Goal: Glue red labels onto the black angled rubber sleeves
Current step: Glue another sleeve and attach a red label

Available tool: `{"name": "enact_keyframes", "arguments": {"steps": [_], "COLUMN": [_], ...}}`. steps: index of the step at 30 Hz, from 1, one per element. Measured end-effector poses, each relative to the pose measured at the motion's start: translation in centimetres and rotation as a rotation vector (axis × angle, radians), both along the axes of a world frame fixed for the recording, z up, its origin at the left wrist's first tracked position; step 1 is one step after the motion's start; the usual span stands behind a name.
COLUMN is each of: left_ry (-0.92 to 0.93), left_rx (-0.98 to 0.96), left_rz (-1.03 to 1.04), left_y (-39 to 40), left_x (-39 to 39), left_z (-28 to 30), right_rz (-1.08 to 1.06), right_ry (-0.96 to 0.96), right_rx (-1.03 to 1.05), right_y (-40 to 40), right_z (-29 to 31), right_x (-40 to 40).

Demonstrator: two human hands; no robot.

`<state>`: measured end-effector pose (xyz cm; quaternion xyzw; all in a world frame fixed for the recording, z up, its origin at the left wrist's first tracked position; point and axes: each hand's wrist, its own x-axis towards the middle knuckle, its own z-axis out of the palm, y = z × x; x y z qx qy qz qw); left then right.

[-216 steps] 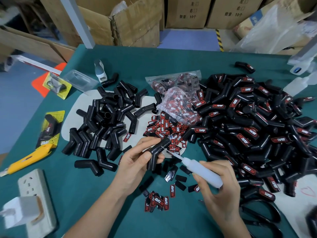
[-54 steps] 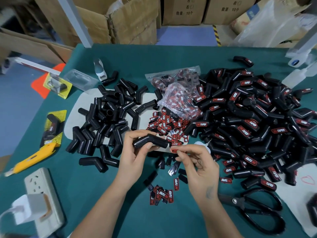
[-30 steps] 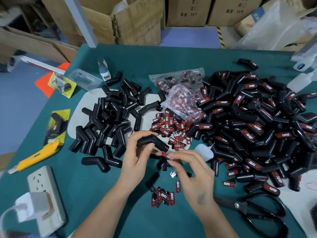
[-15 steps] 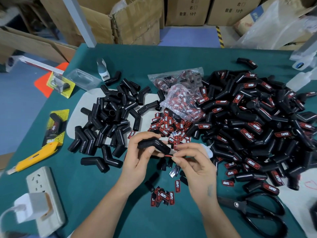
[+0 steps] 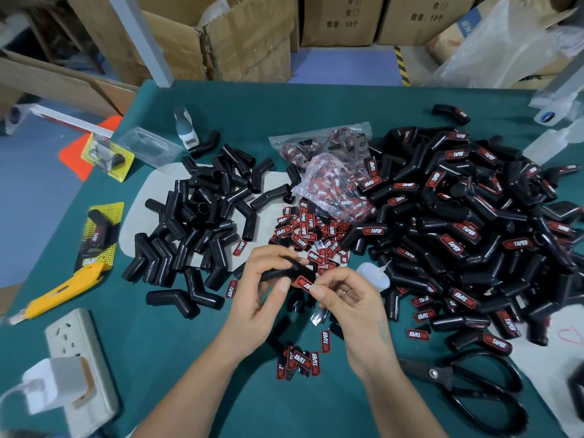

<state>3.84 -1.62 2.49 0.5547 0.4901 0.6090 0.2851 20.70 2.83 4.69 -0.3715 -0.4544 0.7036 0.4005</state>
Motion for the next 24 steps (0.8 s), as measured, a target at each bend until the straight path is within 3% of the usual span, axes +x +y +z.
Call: {"name": "enact_keyframes", "arguments": {"steps": [24], "left_ry": [-0.003], "left_rx": [0.026], "left_rz": [0.027], "left_y": [-0.13], "left_x": [0.61], "left_z": [0.03], "right_rz": [-0.026], "right_ry": [-0.026], "right_rx": [-0.006], "right_y": [-0.16], "right_z": [-0.33], "right_x": [-0.30]}}
